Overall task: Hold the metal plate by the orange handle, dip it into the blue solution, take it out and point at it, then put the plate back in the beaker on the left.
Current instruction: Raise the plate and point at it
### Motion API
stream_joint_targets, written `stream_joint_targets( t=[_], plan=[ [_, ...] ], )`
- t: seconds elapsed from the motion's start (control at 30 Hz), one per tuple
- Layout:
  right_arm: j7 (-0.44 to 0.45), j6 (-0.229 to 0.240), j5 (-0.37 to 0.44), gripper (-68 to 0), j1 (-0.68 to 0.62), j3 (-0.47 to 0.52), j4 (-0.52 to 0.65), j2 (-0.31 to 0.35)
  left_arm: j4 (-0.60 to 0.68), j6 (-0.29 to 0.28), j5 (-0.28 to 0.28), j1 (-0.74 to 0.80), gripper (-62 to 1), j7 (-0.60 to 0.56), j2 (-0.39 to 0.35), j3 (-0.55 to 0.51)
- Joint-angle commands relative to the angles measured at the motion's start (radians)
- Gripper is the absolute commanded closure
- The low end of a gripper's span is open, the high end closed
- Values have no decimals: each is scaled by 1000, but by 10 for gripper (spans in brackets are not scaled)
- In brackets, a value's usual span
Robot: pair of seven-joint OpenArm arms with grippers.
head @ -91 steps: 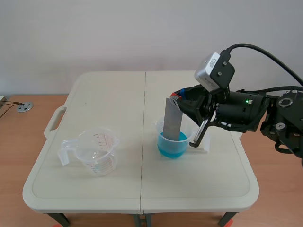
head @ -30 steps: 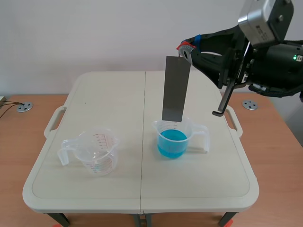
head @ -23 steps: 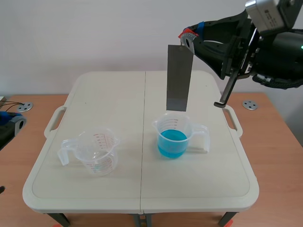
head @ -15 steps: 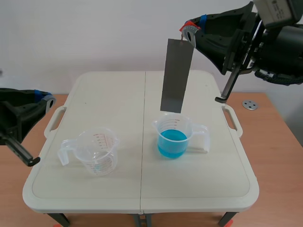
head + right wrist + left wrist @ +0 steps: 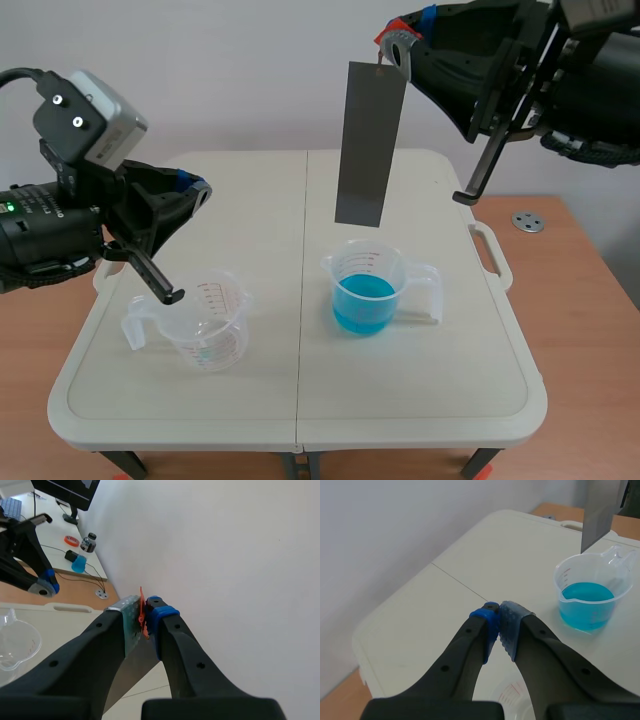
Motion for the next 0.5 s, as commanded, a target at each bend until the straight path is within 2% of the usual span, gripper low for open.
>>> stream_joint_targets(
  t=[0.0,0.3,0.47],
  plan=[
    [18,6,24,-13,10,14,24,16,-17,3,-10,-34,-31,-13,3,19],
    [18,6,28,-13,10,14,24,15,-156,3,-10,-175,-31,-13,30,137],
    [18,6,28,-13,10,14,24,15,-203,3,29,-211,-31,-14,59,175]
  ],
)
